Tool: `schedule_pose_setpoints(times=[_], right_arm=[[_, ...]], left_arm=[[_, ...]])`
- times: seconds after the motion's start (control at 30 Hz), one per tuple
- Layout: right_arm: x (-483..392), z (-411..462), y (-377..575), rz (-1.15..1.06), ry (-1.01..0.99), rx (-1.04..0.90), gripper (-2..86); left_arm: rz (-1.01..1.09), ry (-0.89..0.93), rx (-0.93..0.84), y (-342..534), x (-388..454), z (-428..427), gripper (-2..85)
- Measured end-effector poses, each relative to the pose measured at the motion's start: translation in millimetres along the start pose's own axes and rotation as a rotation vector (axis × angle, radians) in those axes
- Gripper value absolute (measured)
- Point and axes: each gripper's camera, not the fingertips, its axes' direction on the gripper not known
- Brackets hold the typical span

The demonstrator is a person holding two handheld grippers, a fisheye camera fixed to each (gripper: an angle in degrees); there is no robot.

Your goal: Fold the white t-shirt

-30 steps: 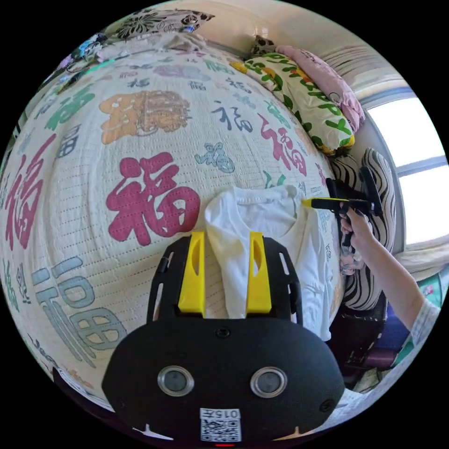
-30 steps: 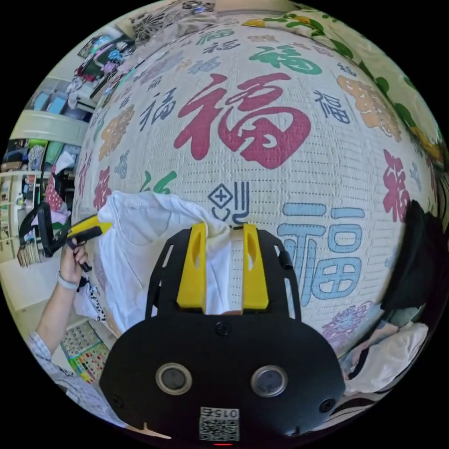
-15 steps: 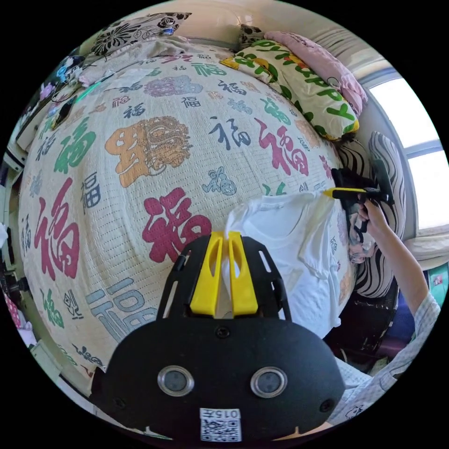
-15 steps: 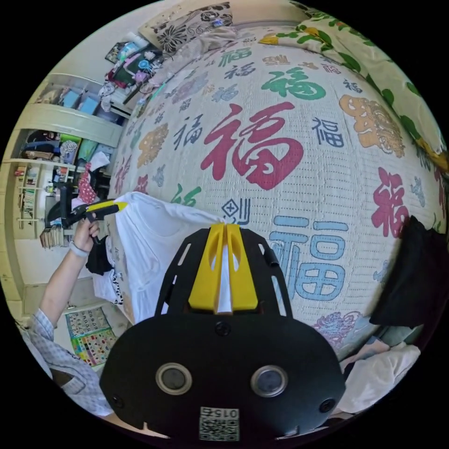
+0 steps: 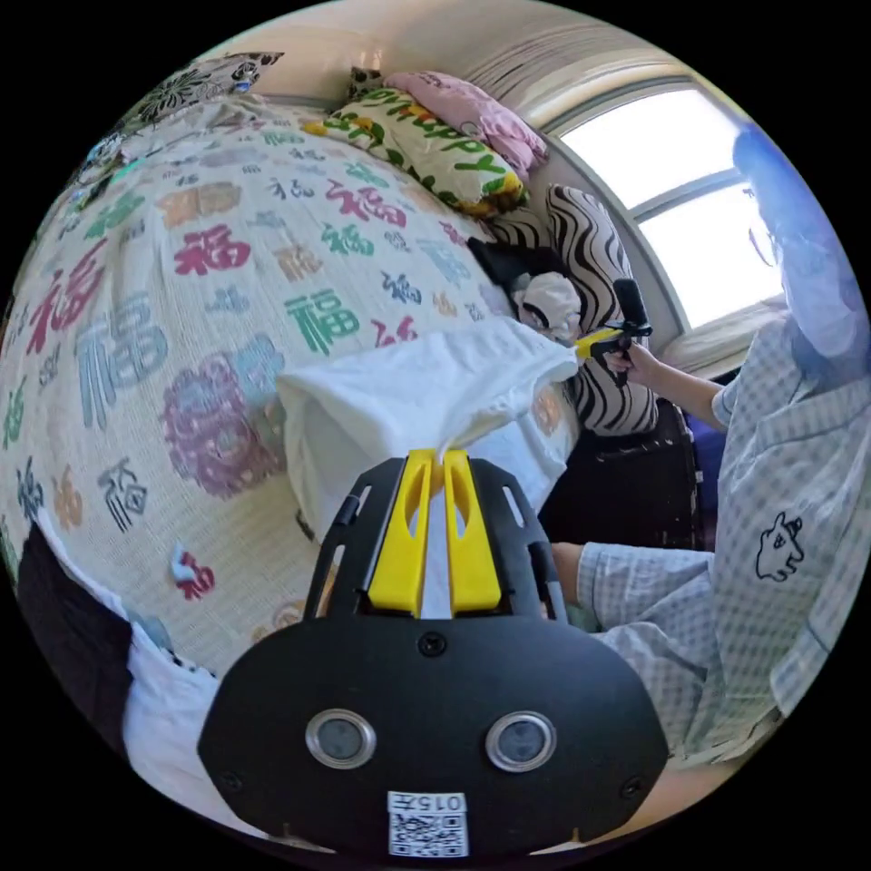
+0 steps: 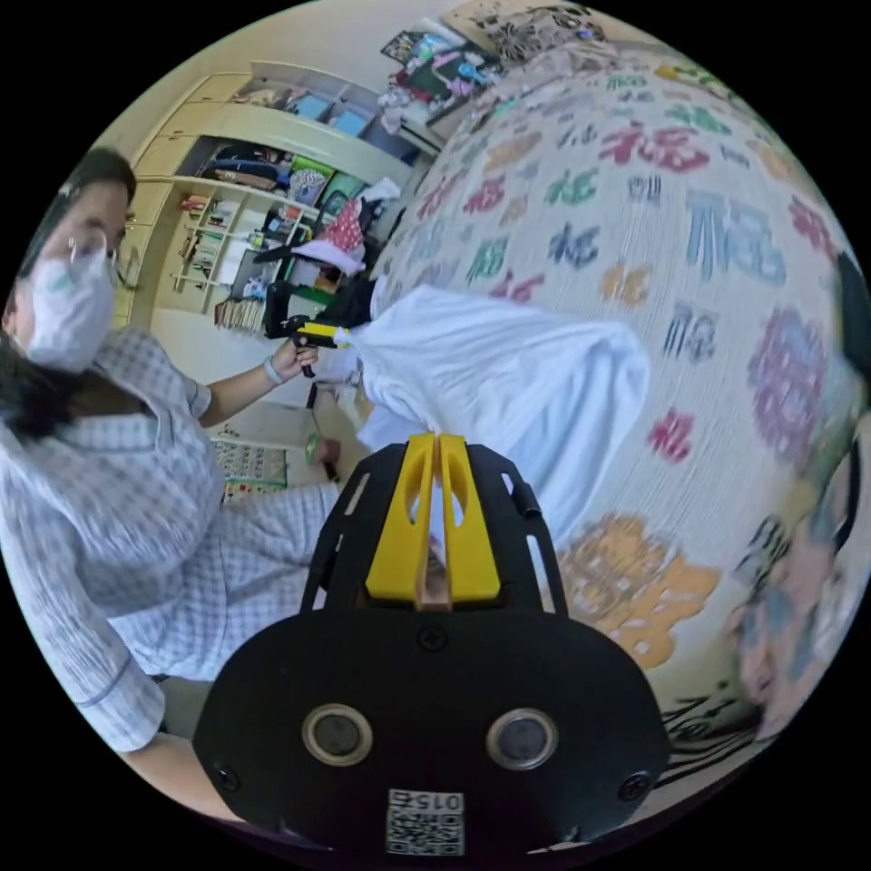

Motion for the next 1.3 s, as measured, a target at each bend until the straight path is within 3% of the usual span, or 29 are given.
schedule_pose_setpoints(times=[0.27,0.57,0.7,0.77,0.93,1.1,1.3], right_arm=[[4,117,111,0.144,0.040,-0.287,1.4],[3,85,139,0.258,0.089,-0.225,5.9],[12,68,145,0.335,0.071,-0.114,7.0],[21,52,133,0.367,0.057,0.035,8.7],[62,31,85,0.402,0.036,0.275,10.6],[106,48,44,0.440,-0.069,0.244,2.4],[128,49,19,0.456,0.034,0.175,0.7]], left_arm=[[-0.163,-0.037,-0.247,110,2,101,1.5],[-0.184,-0.107,-0.365,145,7,107,5.2],[-0.165,-0.164,-0.287,138,10,94,5.1],[-0.177,-0.170,-0.203,126,2,91,5.6],[-0.375,-0.118,0.087,94,-66,91,6.6],[-0.519,-0.031,0.104,85,-120,119,3.6],[-0.527,0.002,0.188,100,-136,110,-0.5]])
